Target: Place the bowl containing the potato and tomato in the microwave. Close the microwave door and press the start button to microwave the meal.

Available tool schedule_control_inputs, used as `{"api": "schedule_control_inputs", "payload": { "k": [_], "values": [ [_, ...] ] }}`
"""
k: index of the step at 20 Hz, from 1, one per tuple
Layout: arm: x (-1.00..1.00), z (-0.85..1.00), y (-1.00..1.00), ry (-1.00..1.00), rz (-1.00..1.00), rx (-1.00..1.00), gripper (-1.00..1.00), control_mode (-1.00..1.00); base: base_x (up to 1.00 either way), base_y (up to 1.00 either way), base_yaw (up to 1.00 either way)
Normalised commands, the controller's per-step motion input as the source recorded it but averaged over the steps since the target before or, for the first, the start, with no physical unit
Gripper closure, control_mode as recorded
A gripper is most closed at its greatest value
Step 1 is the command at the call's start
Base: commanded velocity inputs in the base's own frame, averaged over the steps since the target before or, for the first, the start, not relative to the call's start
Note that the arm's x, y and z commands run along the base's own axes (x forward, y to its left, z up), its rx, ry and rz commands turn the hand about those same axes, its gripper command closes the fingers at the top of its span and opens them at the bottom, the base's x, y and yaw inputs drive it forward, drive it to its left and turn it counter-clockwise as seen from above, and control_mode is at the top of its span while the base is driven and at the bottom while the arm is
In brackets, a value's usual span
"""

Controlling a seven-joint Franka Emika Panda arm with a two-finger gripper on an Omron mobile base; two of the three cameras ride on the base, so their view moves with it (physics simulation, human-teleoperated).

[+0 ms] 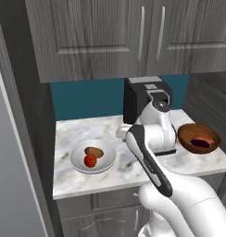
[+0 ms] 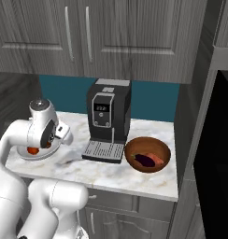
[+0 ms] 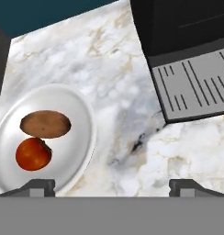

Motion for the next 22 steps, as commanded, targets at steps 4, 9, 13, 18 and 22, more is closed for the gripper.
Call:
{"api": "schedule_control_inputs", "payload": {
  "k": [4, 9, 13, 18, 22],
  "values": [
    [0.03, -0.5, 0.21, 0.05, -0.01, 0.21, -1.0, -1.0, 0.0, 0.0, 0.0],
    [0.12, -0.39, 0.33, 0.08, 0.0, 0.1, -1.0, -1.0, 0.0, 0.0, 0.0],
    [0.28, -0.32, 0.4, 0.09, 0.0, 0.04, -1.0, -1.0, 0.0, 0.0, 0.0],
    [0.32, -0.26, 0.36, 0.1, 0.0, 0.0, -1.0, -1.0, 0.0, 0.0, 0.0],
    [0.29, -0.25, 0.1, 0.1, 0.0, 0.0, -1.0, -1.0, 0.0, 0.0, 0.0]
  ]
}}
